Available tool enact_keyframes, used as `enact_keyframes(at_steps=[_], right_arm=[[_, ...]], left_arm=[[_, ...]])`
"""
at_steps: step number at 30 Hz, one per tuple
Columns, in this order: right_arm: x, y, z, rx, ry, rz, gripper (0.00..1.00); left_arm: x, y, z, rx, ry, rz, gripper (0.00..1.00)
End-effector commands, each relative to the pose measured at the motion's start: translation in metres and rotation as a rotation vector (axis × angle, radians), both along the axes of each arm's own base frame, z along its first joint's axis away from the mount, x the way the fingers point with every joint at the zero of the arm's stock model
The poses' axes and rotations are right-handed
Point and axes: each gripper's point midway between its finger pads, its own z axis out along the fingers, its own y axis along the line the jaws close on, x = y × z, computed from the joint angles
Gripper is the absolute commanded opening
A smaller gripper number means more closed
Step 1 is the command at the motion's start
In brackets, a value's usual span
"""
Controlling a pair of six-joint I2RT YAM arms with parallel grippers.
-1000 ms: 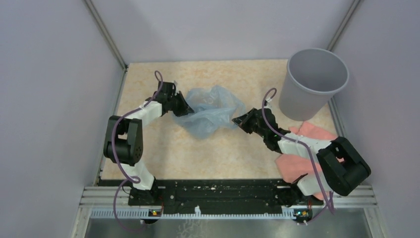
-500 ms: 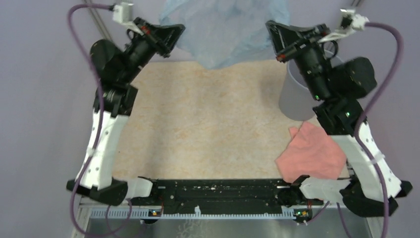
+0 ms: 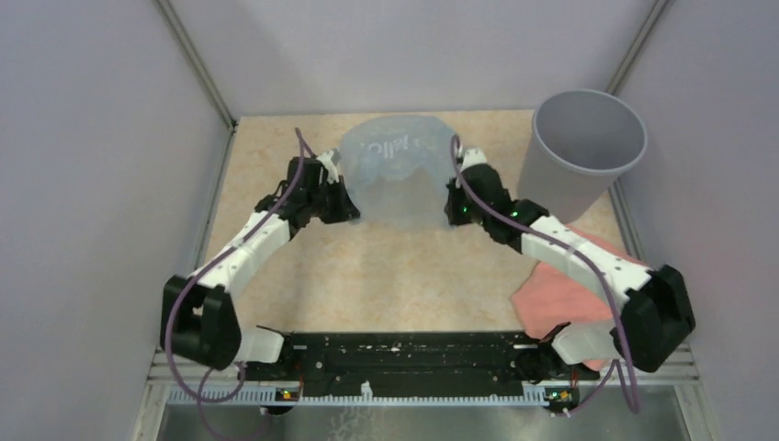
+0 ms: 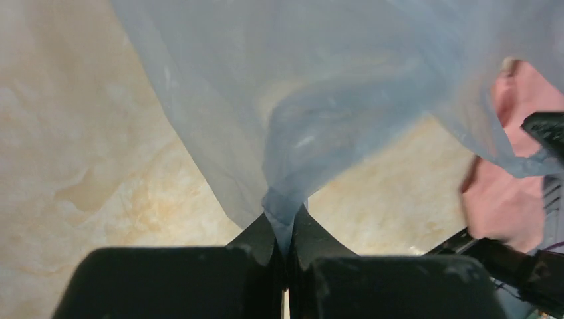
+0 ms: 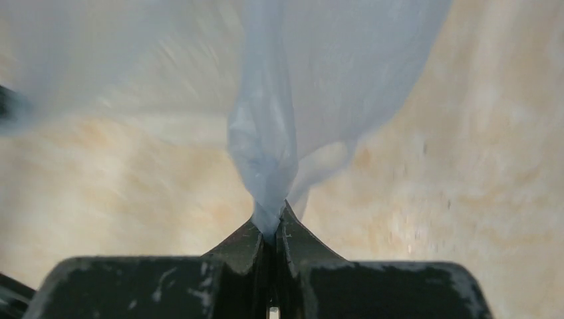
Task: Put the trash bags into the trash bin
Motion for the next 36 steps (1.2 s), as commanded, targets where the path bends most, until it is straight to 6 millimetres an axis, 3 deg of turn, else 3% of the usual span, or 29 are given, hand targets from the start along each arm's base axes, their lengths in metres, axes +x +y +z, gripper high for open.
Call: enact_keyframes(at_steps=[1,6,14,17,20,23,24,26,28,29,31,33,35,36], right_arm=[[0.029,0.014,0.207,0.284,-0.446,-0.019,0.0],[0.027,0.005,0.232,0.272,-0.489,-0.036,0.0],[0.034,-0.007,0.21,0.173,-0.462,-0.078,0.0],[0.051,-0.018,0.232,0.15,-0.551,-0.163,0.0],[0.061,-0.024,0.296,0.179,-0.708,-0.207,0.0],[0.048,-0.032,0.396,0.295,-0.901,-0.196,0.0],[0.035,-0.033,0.431,0.349,-0.97,-0.159,0.0],[-0.003,-0.043,0.5,0.48,-1.121,-0.083,0.0],[-0.042,-0.056,0.543,0.612,-1.258,-0.025,0.0],[-0.057,-0.062,0.554,0.658,-1.306,-0.009,0.0],[-0.071,-0.067,0.555,0.704,-1.345,0.01,0.0],[-0.059,-0.06,0.531,0.691,-1.291,-0.002,0.0],[-0.021,-0.043,0.48,0.618,-1.152,-0.054,0.0],[0.003,-0.03,0.44,0.56,-1.056,-0.083,0.0]], left_arm=[[0.017,-0.013,0.174,-0.137,-0.515,-0.049,0.0],[0.012,-0.01,0.216,-0.157,-0.602,-0.046,0.0],[0.024,-0.004,0.212,-0.125,-0.613,0.002,0.0],[0.044,-0.007,0.233,-0.135,-0.685,0.023,0.0],[0.064,-0.015,0.296,-0.182,-0.817,0.023,0.0],[0.061,-0.026,0.39,-0.25,-0.989,-0.008,0.0],[0.056,-0.029,0.418,-0.265,-1.045,-0.018,0.0],[0.027,-0.03,0.481,-0.313,-1.191,-0.034,0.0],[-0.007,-0.026,0.523,-0.361,-1.318,-0.047,0.0],[-0.018,-0.021,0.536,-0.375,-1.365,-0.035,0.0],[-0.025,-0.011,0.537,-0.361,-1.401,0.001,0.0],[-0.011,-0.005,0.511,-0.305,-1.354,0.051,0.0],[0.022,-0.004,0.459,-0.22,-1.231,0.114,0.0],[0.047,-0.006,0.412,-0.152,-1.13,0.139,0.0]])
